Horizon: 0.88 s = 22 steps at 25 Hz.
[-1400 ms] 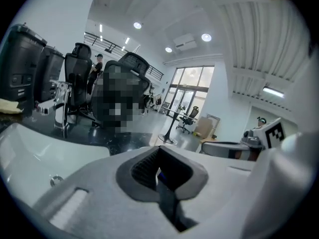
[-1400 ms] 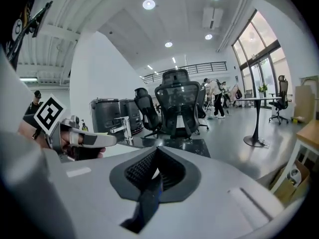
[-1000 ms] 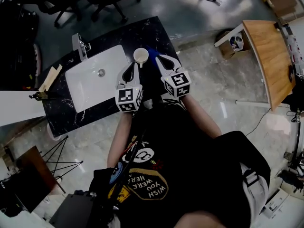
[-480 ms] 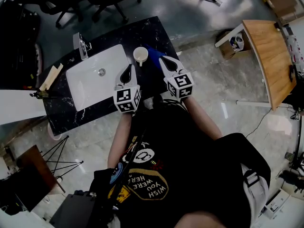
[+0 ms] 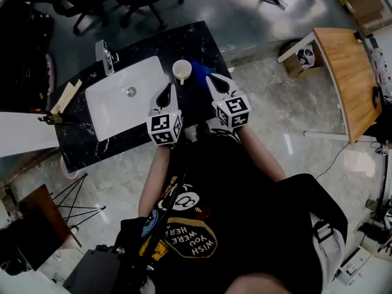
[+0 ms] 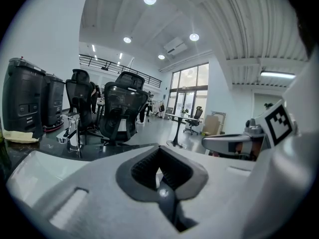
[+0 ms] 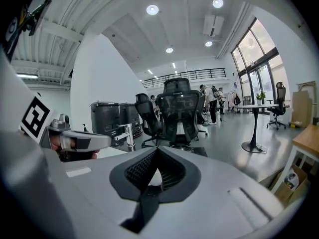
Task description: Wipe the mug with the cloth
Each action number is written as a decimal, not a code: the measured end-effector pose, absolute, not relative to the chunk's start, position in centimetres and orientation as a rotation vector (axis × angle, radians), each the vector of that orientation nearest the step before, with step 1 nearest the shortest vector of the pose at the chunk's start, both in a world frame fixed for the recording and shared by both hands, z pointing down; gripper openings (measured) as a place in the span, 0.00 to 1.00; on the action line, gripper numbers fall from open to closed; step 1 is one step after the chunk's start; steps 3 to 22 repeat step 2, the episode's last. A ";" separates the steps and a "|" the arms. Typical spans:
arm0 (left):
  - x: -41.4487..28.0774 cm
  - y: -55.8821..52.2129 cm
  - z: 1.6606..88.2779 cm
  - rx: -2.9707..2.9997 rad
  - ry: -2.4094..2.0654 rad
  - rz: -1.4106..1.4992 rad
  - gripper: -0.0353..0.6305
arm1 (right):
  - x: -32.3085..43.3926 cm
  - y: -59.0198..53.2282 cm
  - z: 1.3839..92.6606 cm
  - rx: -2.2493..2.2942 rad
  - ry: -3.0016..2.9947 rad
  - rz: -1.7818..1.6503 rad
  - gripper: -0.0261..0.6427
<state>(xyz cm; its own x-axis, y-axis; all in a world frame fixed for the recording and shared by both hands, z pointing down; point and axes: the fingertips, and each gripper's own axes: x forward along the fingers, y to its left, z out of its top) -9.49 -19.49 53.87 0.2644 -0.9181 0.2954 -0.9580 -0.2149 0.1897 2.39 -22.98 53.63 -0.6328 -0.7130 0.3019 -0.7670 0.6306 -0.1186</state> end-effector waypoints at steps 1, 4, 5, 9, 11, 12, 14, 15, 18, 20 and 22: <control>-9.5 -19.4 53.9 2.209 -1.716 0.169 0.06 | 2.4 -22.9 53.6 1.211 -2.625 0.349 0.04; -9.6 -19.4 53.9 2.207 -1.716 0.169 0.06 | 2.3 -22.9 53.6 1.210 -2.623 0.349 0.04; -9.6 -19.4 53.9 2.207 -1.716 0.169 0.06 | 2.3 -22.9 53.6 1.210 -2.623 0.349 0.04; -9.6 -19.4 53.9 2.207 -1.716 0.169 0.06 | 2.3 -22.9 53.6 1.210 -2.623 0.349 0.04; -9.6 -19.4 53.9 2.207 -1.716 0.169 0.06 | 2.3 -22.9 53.6 1.210 -2.623 0.349 0.04; -9.6 -19.4 53.9 2.207 -1.716 0.169 0.06 | 2.3 -22.9 53.6 1.210 -2.623 0.349 0.04; -9.6 -19.4 53.9 2.207 -1.716 0.169 0.06 | 2.3 -22.9 53.6 1.210 -2.623 0.349 0.04; -9.6 -19.4 53.9 2.207 -1.716 0.169 0.06 | 2.3 -22.9 53.6 1.210 -2.623 0.349 0.04; -9.6 -19.4 53.9 2.207 -1.716 0.169 0.06 | 2.3 -22.9 53.6 1.210 -2.623 0.349 0.04; -9.6 -19.4 53.9 2.207 -1.716 0.169 0.06 | 2.3 -22.9 53.6 1.210 -2.623 0.349 0.04; -9.6 -19.4 53.9 2.207 -1.716 0.169 0.06 | 2.3 -22.9 53.6 1.210 -2.623 0.349 0.04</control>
